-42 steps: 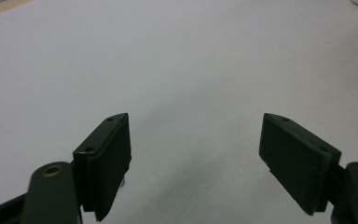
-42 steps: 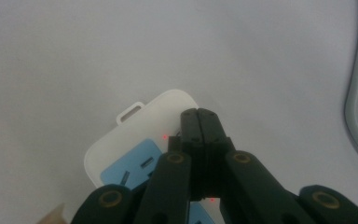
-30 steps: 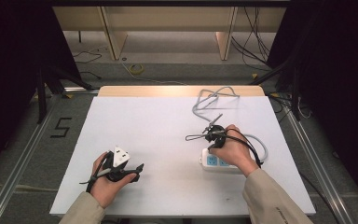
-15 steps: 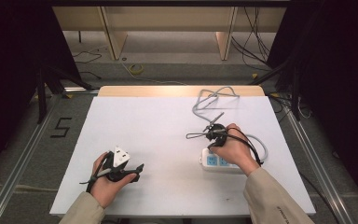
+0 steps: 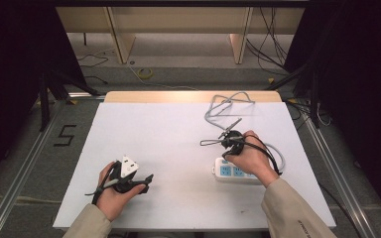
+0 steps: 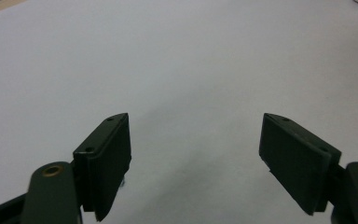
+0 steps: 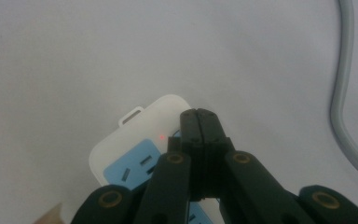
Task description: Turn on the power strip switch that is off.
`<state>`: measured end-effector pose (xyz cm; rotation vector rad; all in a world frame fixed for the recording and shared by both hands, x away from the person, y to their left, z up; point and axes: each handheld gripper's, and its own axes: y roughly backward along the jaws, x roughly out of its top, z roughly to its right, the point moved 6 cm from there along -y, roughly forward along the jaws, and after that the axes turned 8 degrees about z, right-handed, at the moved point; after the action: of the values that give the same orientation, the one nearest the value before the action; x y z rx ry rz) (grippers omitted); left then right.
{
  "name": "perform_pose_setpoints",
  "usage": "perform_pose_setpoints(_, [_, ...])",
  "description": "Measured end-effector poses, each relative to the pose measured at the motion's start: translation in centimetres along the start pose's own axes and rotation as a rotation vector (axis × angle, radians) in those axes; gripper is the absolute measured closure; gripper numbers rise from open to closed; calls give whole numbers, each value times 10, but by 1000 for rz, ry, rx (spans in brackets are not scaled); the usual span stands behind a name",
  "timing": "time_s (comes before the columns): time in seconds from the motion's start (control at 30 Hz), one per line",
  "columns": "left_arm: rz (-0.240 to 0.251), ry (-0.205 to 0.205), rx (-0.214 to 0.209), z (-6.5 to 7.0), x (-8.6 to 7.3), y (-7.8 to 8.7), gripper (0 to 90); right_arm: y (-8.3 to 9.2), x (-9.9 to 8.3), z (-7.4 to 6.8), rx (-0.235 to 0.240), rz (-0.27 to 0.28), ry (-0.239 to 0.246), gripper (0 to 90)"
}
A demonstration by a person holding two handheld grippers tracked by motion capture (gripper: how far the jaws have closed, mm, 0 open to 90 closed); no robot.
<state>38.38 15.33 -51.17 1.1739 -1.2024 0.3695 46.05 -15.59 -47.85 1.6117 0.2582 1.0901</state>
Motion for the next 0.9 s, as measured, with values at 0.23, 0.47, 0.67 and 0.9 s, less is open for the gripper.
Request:
perform_pose_setpoints(0.23, [0, 3, 0, 0, 0, 0, 251, 2, -1, 0, 8, 10, -3, 900])
perform_pose_setpoints(0.47, [3, 2, 2, 0, 0, 0, 251, 8, -1, 1, 4, 34, 4, 900])
perform_pose_setpoints(0.67, [2, 2, 1, 0, 0, 0, 251, 13, -3, 1, 1, 42, -1, 900])
perform_pose_setpoints(0.9, [1, 2, 1, 0, 0, 0, 252, 18, -5, 1, -2, 56, 6, 900])
